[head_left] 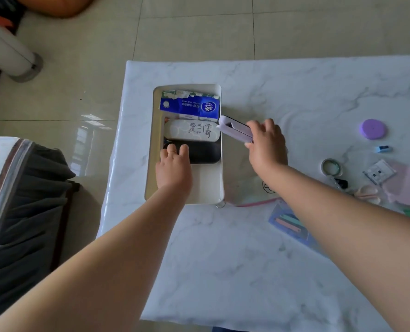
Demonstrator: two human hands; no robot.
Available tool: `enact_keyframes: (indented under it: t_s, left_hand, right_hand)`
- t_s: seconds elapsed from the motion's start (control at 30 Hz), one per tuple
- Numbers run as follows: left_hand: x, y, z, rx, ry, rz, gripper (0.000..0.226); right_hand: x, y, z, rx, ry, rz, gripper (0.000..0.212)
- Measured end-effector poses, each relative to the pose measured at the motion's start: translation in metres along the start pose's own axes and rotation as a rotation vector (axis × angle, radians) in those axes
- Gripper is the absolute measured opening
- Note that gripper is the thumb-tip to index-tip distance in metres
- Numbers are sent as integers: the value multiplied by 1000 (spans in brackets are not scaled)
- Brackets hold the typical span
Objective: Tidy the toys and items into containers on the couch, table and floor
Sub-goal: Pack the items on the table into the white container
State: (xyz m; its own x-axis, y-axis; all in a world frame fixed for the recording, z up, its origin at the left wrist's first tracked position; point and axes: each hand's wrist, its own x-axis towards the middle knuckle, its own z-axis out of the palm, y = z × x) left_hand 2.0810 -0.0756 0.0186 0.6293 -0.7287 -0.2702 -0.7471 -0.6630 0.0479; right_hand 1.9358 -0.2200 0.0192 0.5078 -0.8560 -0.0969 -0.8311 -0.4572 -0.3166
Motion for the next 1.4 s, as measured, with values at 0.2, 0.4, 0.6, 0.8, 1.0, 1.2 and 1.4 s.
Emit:
enact_keyframes:
  t_s: [0.2,0.4,0.6,0.8,1.0,1.2,1.4]
  left_hand:
    - [-9,-15,-27,-43,20,-137,52]
    - [-19,-30,-26,-133,1,-234,76]
    - [-33,-38,-10,-235,17,-225,83]
    - [-37,-43,7,112,30,63,76]
    - [-31,-30,19,84,-148,31,65]
    - [-25,13,4,27,-8,110,73]
    - [-26,70,2,-41,233,311,45]
  right_hand:
    - [-12,-68,-26,303,-93,-287,40]
    - [-20,-115,1,232,-301,-260,39]
    - [-29,-118,37,5,-398,-231,36]
    - [-36,-129,57,-148,-348,-289,32]
    - [-31,-114,45,33,-179,-230,38]
    - [-17,-51,13,67,-14,-67,41]
    - [-29,26,5,-90,-395,-8,49]
